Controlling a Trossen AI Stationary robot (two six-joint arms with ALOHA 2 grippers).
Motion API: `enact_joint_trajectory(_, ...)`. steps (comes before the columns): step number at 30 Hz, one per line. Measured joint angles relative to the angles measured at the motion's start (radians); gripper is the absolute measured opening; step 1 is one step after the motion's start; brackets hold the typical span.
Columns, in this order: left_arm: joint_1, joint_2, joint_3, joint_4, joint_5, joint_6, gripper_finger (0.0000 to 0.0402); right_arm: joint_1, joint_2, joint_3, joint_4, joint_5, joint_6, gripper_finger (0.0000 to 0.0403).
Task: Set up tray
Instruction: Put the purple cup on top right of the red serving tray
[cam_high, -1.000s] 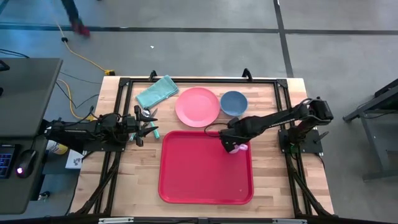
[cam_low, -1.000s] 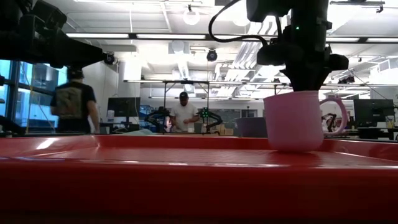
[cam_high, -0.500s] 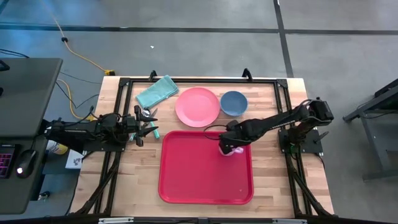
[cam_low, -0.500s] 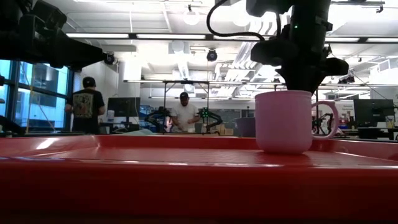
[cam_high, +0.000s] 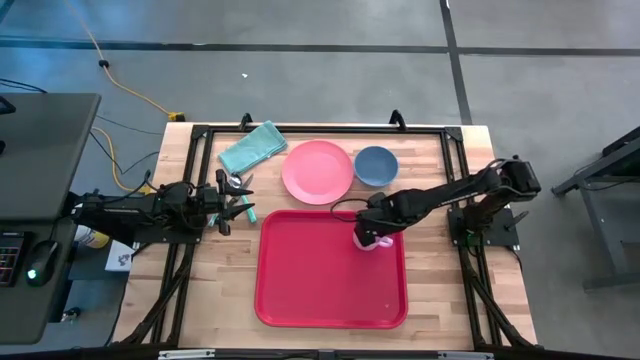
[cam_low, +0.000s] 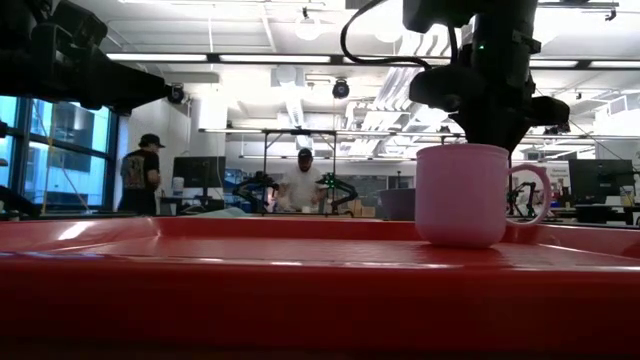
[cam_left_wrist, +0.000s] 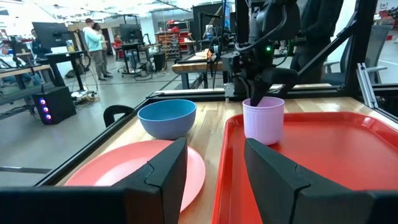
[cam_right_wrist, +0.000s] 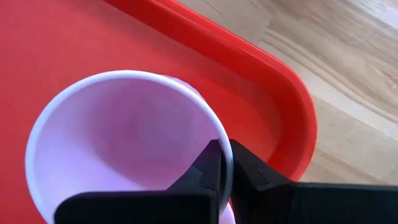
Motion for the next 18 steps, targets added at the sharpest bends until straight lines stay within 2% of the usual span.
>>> enact_joint_trajectory(11, 0.0, 0.0, 0.0, 0.0, 0.0, 0.0, 0.0193, 0.0, -0.058, -0.003, 0.002, 0.03, -0.04, 0.0006)
enact_joint_trajectory(18, 0.0, 0.0, 0.0, 0.0, 0.0, 0.0, 0.0193, 0.0, -0.061, -0.002, 0.018, -0.017, -0.052, 0.0064)
